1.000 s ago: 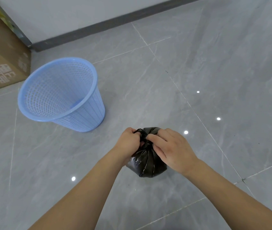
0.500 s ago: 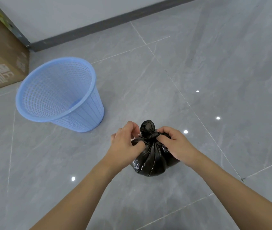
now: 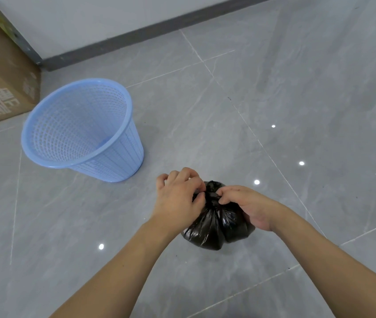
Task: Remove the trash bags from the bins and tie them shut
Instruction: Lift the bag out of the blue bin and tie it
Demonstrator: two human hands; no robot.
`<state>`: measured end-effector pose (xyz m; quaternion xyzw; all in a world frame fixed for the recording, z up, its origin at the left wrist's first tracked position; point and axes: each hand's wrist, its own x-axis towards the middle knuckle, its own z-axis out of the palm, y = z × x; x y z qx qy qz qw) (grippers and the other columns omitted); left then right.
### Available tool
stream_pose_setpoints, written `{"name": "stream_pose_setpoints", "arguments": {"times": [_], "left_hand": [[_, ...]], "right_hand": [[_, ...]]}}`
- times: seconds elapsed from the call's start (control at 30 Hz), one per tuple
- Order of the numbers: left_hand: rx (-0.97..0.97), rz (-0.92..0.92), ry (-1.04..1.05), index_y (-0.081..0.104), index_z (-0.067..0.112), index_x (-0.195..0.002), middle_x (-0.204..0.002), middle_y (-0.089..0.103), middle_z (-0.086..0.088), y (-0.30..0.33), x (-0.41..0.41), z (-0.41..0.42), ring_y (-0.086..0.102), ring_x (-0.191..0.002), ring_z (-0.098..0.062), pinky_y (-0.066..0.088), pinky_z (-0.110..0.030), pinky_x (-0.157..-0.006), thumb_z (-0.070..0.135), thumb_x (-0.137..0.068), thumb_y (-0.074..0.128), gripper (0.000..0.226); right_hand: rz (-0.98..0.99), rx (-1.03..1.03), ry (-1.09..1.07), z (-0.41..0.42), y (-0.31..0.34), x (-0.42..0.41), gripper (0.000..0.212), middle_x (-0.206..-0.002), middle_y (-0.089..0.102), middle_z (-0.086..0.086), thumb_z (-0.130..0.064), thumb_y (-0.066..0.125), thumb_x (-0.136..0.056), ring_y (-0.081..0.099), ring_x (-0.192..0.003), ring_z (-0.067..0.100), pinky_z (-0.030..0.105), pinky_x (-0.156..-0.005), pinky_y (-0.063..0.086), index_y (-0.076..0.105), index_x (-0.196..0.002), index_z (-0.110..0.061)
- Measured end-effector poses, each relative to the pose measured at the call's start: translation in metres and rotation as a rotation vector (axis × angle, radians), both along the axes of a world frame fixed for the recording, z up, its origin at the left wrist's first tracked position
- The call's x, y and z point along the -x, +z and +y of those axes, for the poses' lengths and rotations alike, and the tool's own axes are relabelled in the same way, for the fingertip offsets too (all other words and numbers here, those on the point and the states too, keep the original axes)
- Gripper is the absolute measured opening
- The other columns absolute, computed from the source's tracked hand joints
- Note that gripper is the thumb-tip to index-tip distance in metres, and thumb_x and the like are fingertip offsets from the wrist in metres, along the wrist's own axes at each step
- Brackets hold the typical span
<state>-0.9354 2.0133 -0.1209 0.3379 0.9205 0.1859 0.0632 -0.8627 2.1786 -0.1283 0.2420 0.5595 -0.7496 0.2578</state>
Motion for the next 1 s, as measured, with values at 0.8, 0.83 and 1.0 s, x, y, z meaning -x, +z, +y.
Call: {"name": "stream_pose_setpoints", "arguments": {"times": [0.8, 0.83, 1.0], "left_hand": [[0.079, 0.052, 0.023, 0.064, 0.031, -0.086, -0.11, 0.051, 0.011, -0.011, 0.001, -0.003, 0.045, -0.099, -0.019, 0.025, -0.038, -0.097, 0.026, -0.083, 0.055, 0.011], [0.078, 0.031, 0.038, 0.064, 0.03, -0.089, -0.111, 0.05, 0.011, -0.012, 0.001, -0.005, 0.044, -0.1, -0.018, 0.023, -0.036, -0.097, 0.026, -0.085, 0.055, 0.01], [-0.045, -0.166, 0.033, 0.054, 0.032, -0.1, -0.108, 0.044, 0.016, -0.008, -0.001, -0.019, 0.041, -0.101, -0.009, 0.024, -0.029, -0.096, 0.024, -0.08, 0.055, 0.022]], "right_hand": [[-0.074, -0.007, 0.021, -0.012, -0.005, 0.001, 0.012, -0.067, 0.052, -0.003, -0.017, 0.049, -0.077, 0.049, -0.064, 0.014, 0.027, -0.062, 0.039, 0.055, -0.067, -0.02], [-0.075, -0.009, -0.014, -0.012, -0.007, 0.001, 0.016, -0.07, 0.056, -0.002, -0.015, 0.048, -0.08, 0.052, -0.066, 0.015, 0.027, -0.063, 0.041, 0.059, -0.07, -0.02], [-0.057, -0.247, -0.131, -0.004, -0.01, 0.003, 0.024, -0.095, 0.056, 0.004, -0.008, 0.039, -0.089, 0.05, -0.082, 0.017, 0.027, -0.066, 0.04, 0.058, -0.091, -0.022]]}}
